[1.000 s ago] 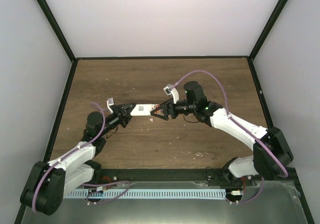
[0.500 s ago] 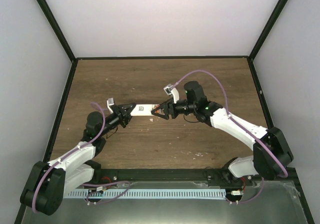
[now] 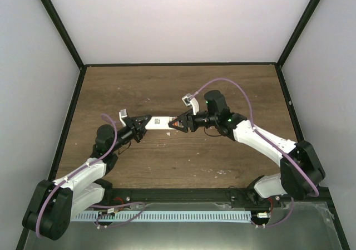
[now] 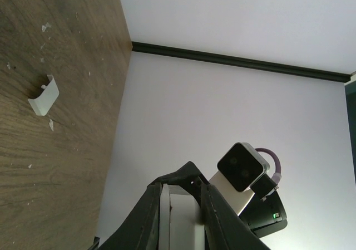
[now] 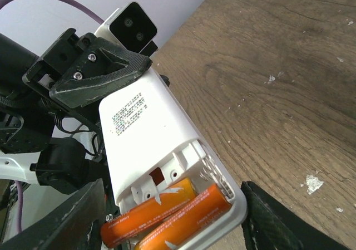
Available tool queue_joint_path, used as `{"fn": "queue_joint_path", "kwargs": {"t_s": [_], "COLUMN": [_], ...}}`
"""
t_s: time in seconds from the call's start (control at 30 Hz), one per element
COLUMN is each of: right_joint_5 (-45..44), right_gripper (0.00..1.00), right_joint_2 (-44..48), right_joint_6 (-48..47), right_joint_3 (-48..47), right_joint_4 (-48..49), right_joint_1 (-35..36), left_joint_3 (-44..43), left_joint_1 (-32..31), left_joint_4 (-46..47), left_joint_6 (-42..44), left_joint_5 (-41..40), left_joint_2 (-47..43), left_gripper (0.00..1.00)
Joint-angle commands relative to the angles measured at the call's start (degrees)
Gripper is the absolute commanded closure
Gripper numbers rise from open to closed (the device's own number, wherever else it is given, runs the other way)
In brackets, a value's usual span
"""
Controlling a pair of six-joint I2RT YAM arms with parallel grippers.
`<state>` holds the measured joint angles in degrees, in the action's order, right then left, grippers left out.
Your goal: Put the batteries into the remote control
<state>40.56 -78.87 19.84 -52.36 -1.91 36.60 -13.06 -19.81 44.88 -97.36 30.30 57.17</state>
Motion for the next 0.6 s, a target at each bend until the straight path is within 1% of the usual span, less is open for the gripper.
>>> {"fn": "queue_joint_path", "kwargs": {"t_s": [0.0, 0.17, 0.37, 0.47, 0.57], "right_joint_5": [1.69, 1.94, 2.31, 2.64, 3.44], "right_gripper": [0.43, 0.46, 0.47, 0.46, 0.43], "right_joint_2": [-0.79, -1.28, -1.68, -1.90, -1.90], "right_joint_6": [0.23, 0.20, 0.29, 0.46, 0.53], "right_joint_3": [-2.26, -2.65, -2.92, -3.01, -3.22], "right_joint_4": [1.52, 1.60, 1.67, 1.74, 1.48], "right_joint_1": [-0.12, -0.12, -0.12, -0.12, -0.14], "left_joint_3": [-1.62, -1.62, -1.71, -1.71, -1.67], "left_joint_1": [-0.13, -0.12, -0.13, -0.14, -0.09], "left_joint_4": [2.40, 2.85, 3.08, 3.41, 3.18], "left_joint_6": [0.08, 0.15, 0.07, 0.31, 0.76], "left_joint_5": [0.54, 0.70, 0.81, 0.83, 0.77], "left_joint_2": [0.02, 0.14, 0.49, 0.75, 0.77], "left_gripper": [1.00, 1.00, 1.00, 1.00, 1.00]}}
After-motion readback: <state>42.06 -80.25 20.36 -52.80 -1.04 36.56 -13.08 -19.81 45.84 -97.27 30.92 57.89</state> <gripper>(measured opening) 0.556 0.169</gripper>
